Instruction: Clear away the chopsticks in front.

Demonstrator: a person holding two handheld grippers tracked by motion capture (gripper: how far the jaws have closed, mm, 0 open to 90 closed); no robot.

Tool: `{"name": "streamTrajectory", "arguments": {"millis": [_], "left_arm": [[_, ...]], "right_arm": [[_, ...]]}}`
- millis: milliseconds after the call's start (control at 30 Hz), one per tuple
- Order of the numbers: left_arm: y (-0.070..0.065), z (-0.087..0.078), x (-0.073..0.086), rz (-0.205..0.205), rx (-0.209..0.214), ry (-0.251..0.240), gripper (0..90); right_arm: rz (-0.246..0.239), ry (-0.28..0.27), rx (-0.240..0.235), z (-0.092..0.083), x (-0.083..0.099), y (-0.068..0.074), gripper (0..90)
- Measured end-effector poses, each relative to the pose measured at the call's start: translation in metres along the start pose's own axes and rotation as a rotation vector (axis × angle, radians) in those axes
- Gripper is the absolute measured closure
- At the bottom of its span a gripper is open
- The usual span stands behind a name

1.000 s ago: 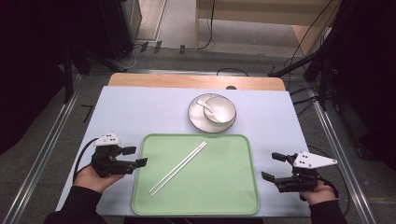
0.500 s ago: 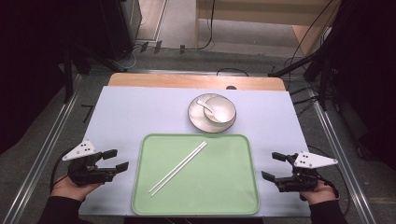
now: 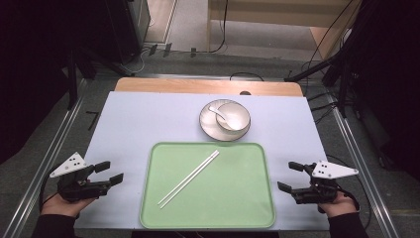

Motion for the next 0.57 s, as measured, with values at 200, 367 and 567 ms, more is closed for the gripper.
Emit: {"name": "streamTrajectory", "arguments": {"millis": [200, 367, 567], "left_arm": [[0.0009, -0.0004, 0.0005, 0.012, -0.005, -0.003, 28.4], [0.0008, 0.001, 0.0016, 0.022, -0.012, 0.0, 28.1], [0.0026, 0.004, 0.0038, 0.027, -0.027, 0.01, 25.8]], "right_arm": [[0.002, 0.001, -0.001, 0.0001, 0.0001, 0.0001, 17.6], [0.003, 0.001, -0.003, 0.0003, 0.0002, 0.0003, 17.6], [0.004, 0.004, -0.004, 0.0007, 0.0003, 0.0004, 17.6]]}}
Point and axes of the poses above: each handheld gripper's, and its own axes: z roughly forward along the jaws, x roughly out of its underside, y roughly to its left, the point moved 7 cm from there along z, roughly forward along the jaws, and after that the axes turned 5 degrees about z, right-handed, at the moved point
